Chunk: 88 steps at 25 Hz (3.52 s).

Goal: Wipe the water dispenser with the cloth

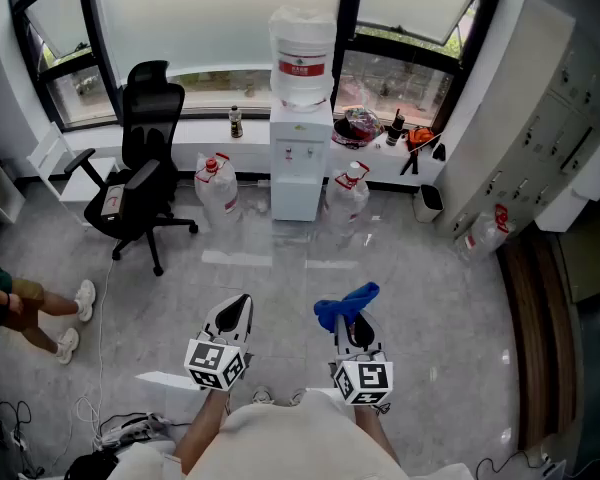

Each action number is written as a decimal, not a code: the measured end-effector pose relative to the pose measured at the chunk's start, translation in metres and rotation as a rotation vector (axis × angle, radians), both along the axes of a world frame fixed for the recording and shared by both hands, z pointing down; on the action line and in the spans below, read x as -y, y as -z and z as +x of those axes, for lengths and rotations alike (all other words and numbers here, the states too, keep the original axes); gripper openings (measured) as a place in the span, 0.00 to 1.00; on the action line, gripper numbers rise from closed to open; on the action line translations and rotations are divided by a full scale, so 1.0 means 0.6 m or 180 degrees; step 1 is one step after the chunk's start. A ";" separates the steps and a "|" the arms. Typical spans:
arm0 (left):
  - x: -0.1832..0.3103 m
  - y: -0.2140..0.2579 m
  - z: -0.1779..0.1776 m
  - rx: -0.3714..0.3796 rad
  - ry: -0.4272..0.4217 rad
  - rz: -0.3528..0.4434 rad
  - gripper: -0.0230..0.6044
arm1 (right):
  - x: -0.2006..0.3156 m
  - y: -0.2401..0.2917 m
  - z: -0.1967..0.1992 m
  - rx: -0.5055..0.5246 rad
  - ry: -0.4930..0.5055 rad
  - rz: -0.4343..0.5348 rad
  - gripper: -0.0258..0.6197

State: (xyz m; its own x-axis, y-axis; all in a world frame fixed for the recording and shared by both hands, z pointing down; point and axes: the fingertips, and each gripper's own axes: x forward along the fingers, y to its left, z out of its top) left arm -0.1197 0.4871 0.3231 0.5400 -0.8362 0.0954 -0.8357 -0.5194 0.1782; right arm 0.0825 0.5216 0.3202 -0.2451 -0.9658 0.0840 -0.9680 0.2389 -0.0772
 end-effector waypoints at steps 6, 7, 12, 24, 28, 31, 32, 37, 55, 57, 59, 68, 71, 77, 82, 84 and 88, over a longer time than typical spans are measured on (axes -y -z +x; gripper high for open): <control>0.003 -0.001 0.000 0.0002 0.0000 0.0004 0.05 | 0.001 -0.002 -0.001 0.0016 0.0011 -0.0001 0.20; 0.003 -0.001 -0.001 0.0002 -0.0001 0.0003 0.05 | 0.000 -0.001 -0.002 0.0026 0.0018 0.0004 0.20; 0.002 -0.002 -0.004 -0.0005 -0.0010 -0.0012 0.05 | -0.001 0.005 -0.005 0.0033 0.0022 0.0028 0.20; 0.002 -0.004 0.012 0.0000 0.0010 -0.0009 0.05 | -0.003 -0.001 0.008 0.0047 0.0065 0.0005 0.20; 0.003 -0.006 0.027 0.0005 0.0040 -0.0019 0.05 | -0.001 -0.004 0.023 0.0053 0.0116 -0.0005 0.20; 0.002 -0.008 0.044 0.0012 0.0069 -0.0030 0.05 | -0.003 -0.007 0.037 0.0066 0.0170 -0.0017 0.20; 0.003 -0.009 0.050 0.0015 0.0080 -0.0031 0.05 | -0.002 -0.008 0.042 0.0072 0.0188 -0.0020 0.20; 0.003 -0.026 0.082 0.0009 0.0114 -0.0074 0.05 | 0.002 -0.025 0.070 0.0076 0.0241 -0.0067 0.20; 0.086 -0.058 0.116 -0.0017 0.0092 -0.0142 0.05 | 0.079 -0.056 0.106 0.0094 0.0198 -0.0137 0.20; 0.109 -0.063 0.110 -0.0027 0.0091 -0.0158 0.05 | 0.101 -0.061 0.100 0.0087 0.0194 -0.0156 0.20; 0.137 -0.069 0.103 -0.0042 0.0093 -0.0174 0.05 | 0.127 -0.066 0.094 0.0071 0.0195 -0.0182 0.20; 0.336 -0.085 0.058 -0.0108 0.0059 -0.0245 0.05 | 0.321 -0.074 0.045 -0.0003 0.0183 -0.0253 0.20; 0.412 -0.074 0.035 -0.0116 0.0047 -0.0261 0.05 | 0.397 -0.060 0.021 0.0000 0.0177 -0.0267 0.20; 0.561 -0.038 -0.006 -0.0135 0.0023 -0.0210 0.05 | 0.545 -0.020 -0.017 -0.0007 0.0165 -0.0179 0.20; 0.656 -0.025 -0.029 -0.0149 -0.0028 -0.0188 0.05 | 0.636 -0.003 -0.041 -0.0012 0.0102 -0.0132 0.20; 0.691 -0.021 -0.030 -0.0154 -0.0066 -0.0180 0.05 | 0.668 -0.001 -0.044 -0.0010 0.0073 -0.0123 0.20; 0.737 -0.023 -0.034 -0.0159 -0.0147 -0.0194 0.05 | 0.708 -0.001 -0.052 0.0016 0.0003 -0.0125 0.20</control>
State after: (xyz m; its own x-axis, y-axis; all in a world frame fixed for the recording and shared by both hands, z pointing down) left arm -0.1404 0.0448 0.3369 0.5832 -0.8038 0.1174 -0.8004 -0.5440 0.2517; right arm 0.0513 0.0966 0.3208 -0.2465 -0.9616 0.1206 -0.9673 0.2365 -0.0914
